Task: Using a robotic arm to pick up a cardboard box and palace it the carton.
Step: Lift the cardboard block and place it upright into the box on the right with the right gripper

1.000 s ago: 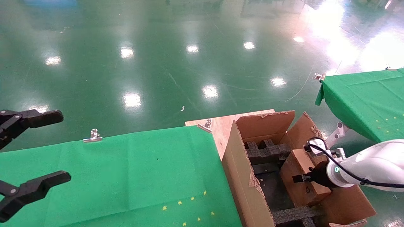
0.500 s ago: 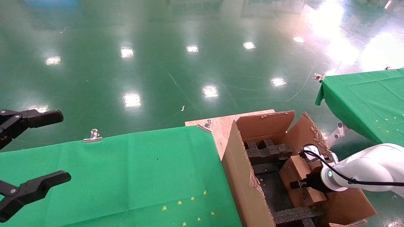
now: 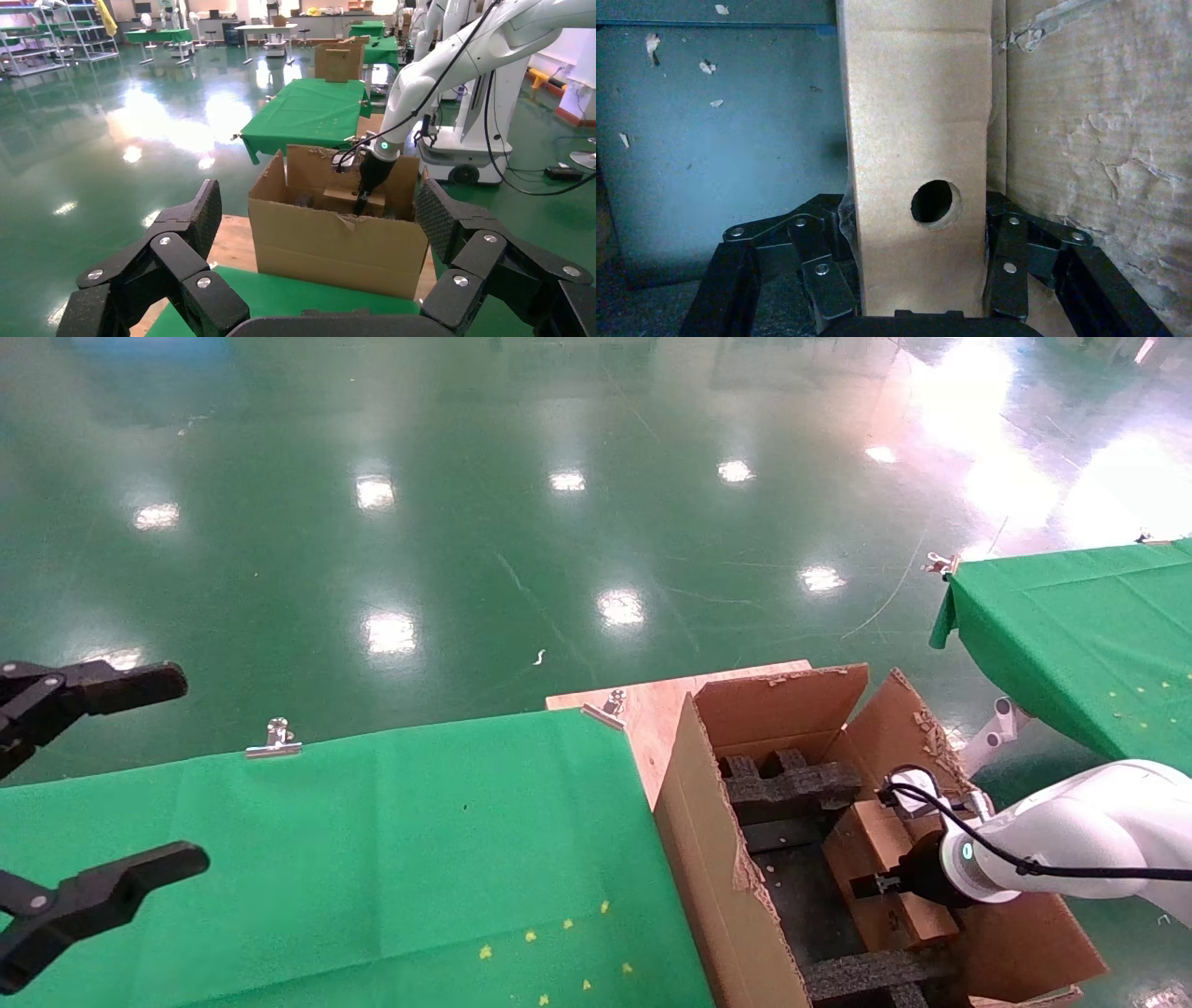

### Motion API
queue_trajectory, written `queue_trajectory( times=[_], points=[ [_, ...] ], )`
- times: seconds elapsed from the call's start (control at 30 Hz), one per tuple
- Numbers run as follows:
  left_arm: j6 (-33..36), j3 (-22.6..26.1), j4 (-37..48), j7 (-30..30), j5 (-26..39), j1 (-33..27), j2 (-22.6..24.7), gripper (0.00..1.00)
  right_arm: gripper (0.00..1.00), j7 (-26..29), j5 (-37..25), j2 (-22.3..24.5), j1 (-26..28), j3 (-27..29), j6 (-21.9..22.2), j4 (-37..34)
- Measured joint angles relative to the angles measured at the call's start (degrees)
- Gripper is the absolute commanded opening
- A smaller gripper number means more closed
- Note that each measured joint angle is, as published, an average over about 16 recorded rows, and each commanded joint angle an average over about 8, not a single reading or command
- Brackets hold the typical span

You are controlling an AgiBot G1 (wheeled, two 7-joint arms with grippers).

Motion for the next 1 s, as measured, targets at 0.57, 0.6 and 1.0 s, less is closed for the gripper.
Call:
queue_trajectory(
  times=[0.57,0.6,1.0],
  points=[
    [0.0,0.0,0.0,0.0,0.0,0.0,0.0,1.00,1.00,-0.3,-0.3,0.7,2.3,0.7,-0.4,0.6],
    [0.0,0.0,0.0,0.0,0.0,0.0,0.0,1.00,1.00,-0.4,-0.3,0.8,2.6,0.8,-0.4,0.9],
    [0.0,0.0,0.0,0.0,0.0,0.0,0.0,1.00,1.00,-2.2,0.7,3.9,10.6,4.0,-1.5,9.5]
  ],
)
